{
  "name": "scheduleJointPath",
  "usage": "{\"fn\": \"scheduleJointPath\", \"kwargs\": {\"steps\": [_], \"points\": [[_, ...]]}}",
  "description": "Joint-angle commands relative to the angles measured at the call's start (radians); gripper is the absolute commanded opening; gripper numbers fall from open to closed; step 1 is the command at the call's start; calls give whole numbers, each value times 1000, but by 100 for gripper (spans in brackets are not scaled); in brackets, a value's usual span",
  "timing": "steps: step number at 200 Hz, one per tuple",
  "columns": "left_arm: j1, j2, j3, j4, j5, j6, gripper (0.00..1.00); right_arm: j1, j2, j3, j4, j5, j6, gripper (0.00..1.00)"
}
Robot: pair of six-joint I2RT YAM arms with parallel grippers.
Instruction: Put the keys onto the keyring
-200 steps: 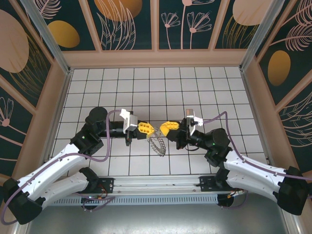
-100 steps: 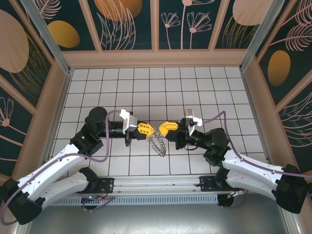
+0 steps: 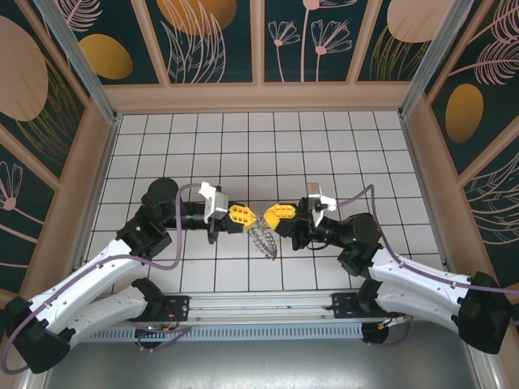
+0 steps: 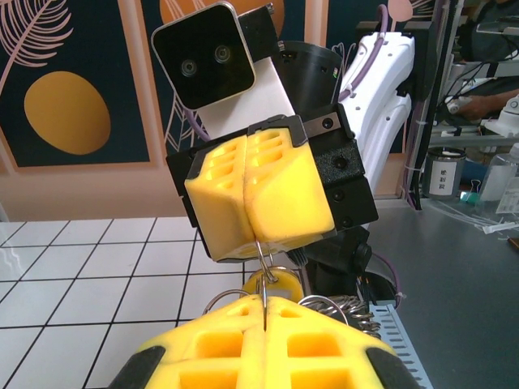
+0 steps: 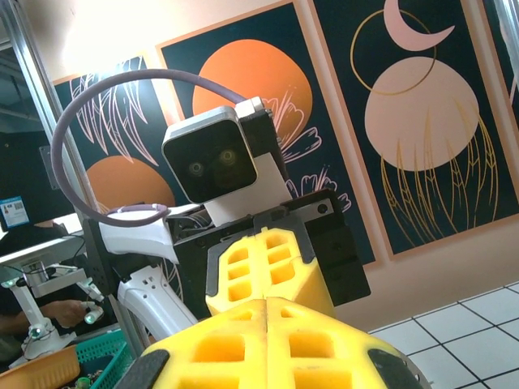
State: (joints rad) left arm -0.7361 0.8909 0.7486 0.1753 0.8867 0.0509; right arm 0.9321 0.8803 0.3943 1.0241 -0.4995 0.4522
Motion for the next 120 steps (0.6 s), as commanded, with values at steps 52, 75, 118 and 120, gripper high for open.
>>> {"fn": "scheduleJointPath", "kwargs": {"steps": [52,75,118,120], "points": [[0,-11,23,25,45,-3,0,10,-4,-12,64,-5,-1,0],[0,-15,26,24,48,-2,0,12,-39,-22,35,8,-24,0],[0,-10,27,26,55,-8,0,12,-36,-18,31,-2,-47,0],[1,-10,28,25,55,-8,0,12,-35,-18,32,-4,-47,0]]}}
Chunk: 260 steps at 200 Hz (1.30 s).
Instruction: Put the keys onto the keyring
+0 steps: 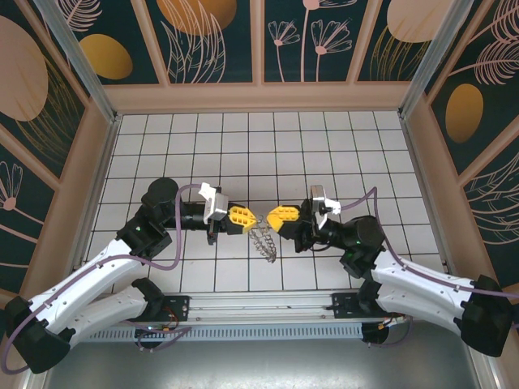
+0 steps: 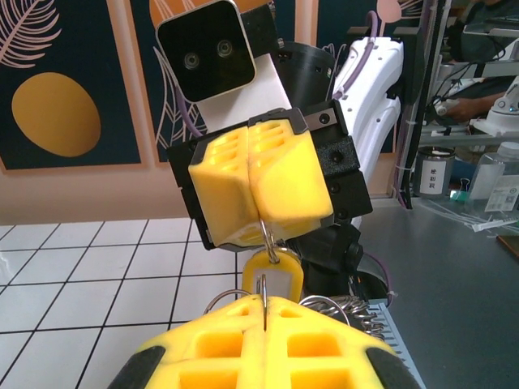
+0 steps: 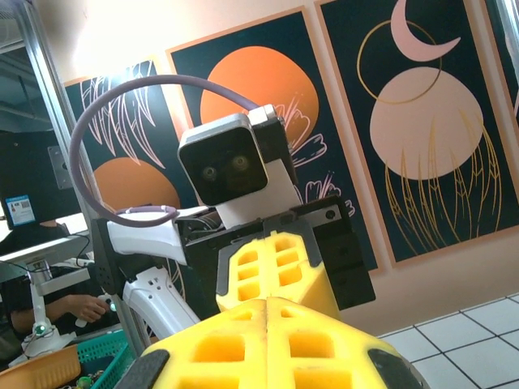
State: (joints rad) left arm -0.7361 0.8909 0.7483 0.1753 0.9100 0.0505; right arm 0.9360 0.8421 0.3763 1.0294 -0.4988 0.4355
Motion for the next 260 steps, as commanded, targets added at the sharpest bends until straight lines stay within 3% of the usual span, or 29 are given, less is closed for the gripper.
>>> {"fn": "scheduleJointPath", "kwargs": {"steps": [1,260], "points": [[0,-10,28,25,32,-8,0,8,5,0,29,-6,-30,0],[0,-8,32,28,64,-16,0,6,20,-45,137,-115,-35,0]]}}
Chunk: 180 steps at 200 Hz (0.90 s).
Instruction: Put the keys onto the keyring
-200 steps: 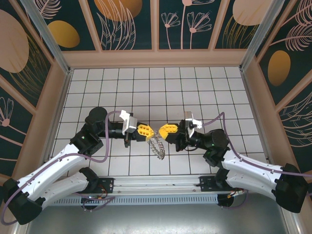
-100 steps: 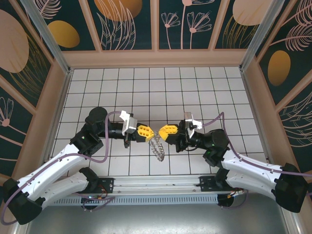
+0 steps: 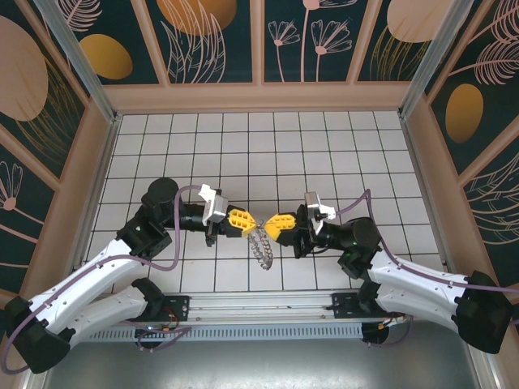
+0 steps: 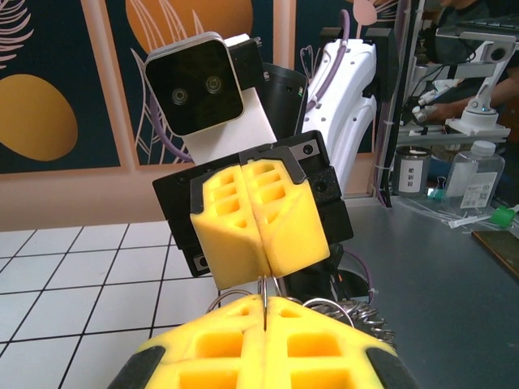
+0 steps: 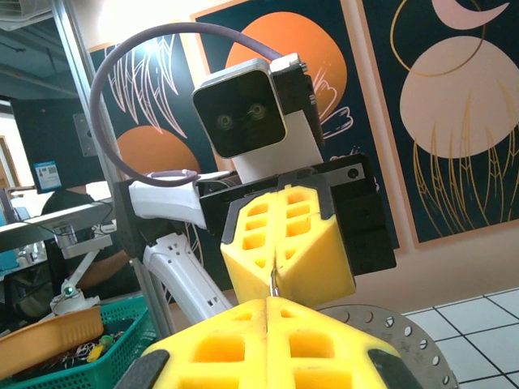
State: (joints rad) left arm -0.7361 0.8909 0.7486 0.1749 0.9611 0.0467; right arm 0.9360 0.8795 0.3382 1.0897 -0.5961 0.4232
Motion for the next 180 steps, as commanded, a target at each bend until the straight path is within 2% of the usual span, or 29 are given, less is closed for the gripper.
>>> {"fn": "scheduleJointPath", "kwargs": {"steps": [1,180], "points": [[1,-7,31,29,13,-12,0,6,-17,-7,78,-18,-23,0],[1,-4,37,22,41,-15,0,6,8,-2,87,60,-73,0]]}}
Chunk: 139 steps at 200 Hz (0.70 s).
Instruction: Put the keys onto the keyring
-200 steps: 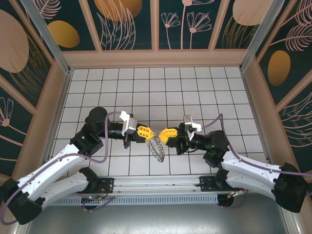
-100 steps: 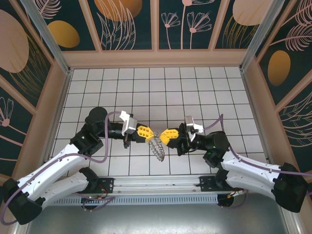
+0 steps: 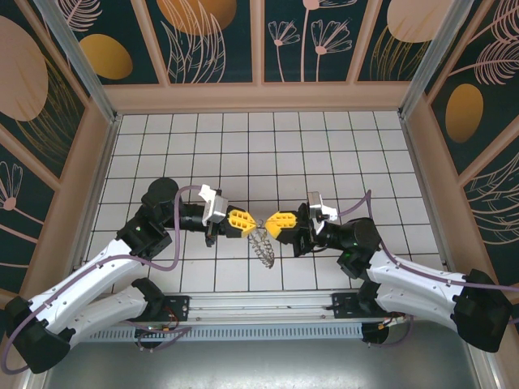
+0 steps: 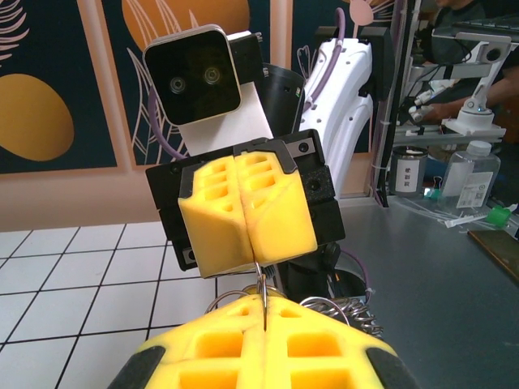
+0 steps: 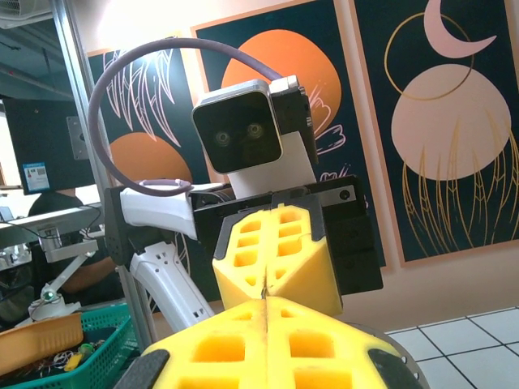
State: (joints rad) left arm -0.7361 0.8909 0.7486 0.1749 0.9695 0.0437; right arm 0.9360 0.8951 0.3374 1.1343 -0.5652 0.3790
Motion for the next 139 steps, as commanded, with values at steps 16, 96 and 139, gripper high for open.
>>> {"fn": "scheduleJointPath", "kwargs": {"steps": [16,96,139], "points": [[1,-6,37,21,32,-12,0,6,-6,2,36,33,-34,0],[1,-10,35,21,31,-10,0,7,-5,-1,51,33,-32,0],[1,-14,35,18,27,-11,0,8,10,3,69,18,-25,0]]}}
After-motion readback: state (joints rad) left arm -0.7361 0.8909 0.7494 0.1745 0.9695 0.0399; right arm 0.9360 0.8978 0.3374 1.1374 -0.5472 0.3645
